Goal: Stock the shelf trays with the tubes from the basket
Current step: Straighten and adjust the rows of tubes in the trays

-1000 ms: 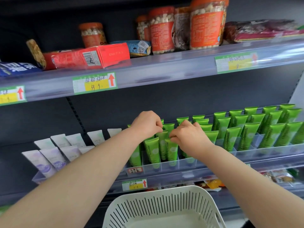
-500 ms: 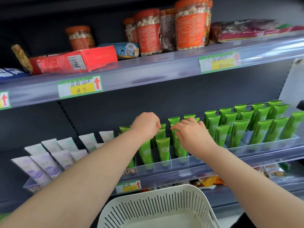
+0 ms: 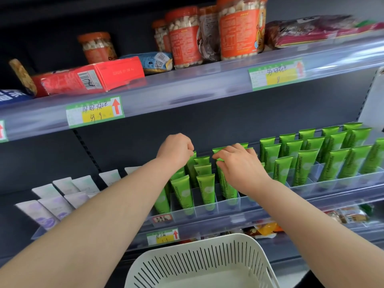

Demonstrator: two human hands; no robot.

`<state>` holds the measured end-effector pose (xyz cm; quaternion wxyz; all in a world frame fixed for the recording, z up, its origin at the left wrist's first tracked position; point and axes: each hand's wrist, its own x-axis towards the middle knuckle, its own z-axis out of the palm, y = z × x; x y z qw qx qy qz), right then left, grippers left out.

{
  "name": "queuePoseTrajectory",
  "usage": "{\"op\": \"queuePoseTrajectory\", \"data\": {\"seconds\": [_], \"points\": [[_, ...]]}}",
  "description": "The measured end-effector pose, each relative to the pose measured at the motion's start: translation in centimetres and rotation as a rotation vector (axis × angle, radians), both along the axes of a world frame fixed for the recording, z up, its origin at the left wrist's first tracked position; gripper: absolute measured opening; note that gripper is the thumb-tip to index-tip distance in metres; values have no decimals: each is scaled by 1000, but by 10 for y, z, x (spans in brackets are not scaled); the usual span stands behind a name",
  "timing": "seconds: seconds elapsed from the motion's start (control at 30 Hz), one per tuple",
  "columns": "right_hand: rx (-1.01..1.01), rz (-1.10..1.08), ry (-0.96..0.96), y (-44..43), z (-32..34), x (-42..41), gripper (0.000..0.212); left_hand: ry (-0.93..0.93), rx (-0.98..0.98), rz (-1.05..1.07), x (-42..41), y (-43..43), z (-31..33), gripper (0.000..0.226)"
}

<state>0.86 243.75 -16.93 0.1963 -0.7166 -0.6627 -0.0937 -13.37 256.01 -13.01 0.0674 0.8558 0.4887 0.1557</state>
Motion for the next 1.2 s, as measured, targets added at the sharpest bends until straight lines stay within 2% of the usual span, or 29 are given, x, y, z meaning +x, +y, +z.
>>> {"op": "queuePoseTrajectory", "data": {"seconds": [0.33, 0.73, 0.9, 1.03, 1.2], "points": [[-26, 3, 33, 13, -7, 11, 32, 149, 27, 19, 15, 25, -13, 23], [-18, 7, 41, 22, -14, 23, 30, 220, 157, -79, 42, 30, -16, 24], [-9, 15, 55, 24, -12, 22, 29, 188, 73, -23, 42, 30, -15, 24], [-1, 35, 77, 35, -5, 17, 29, 122, 2, 7, 37, 32, -12, 15], [-59, 45, 22, 60, 0, 10, 33, 110, -18, 13, 26, 33, -12, 14]]}}
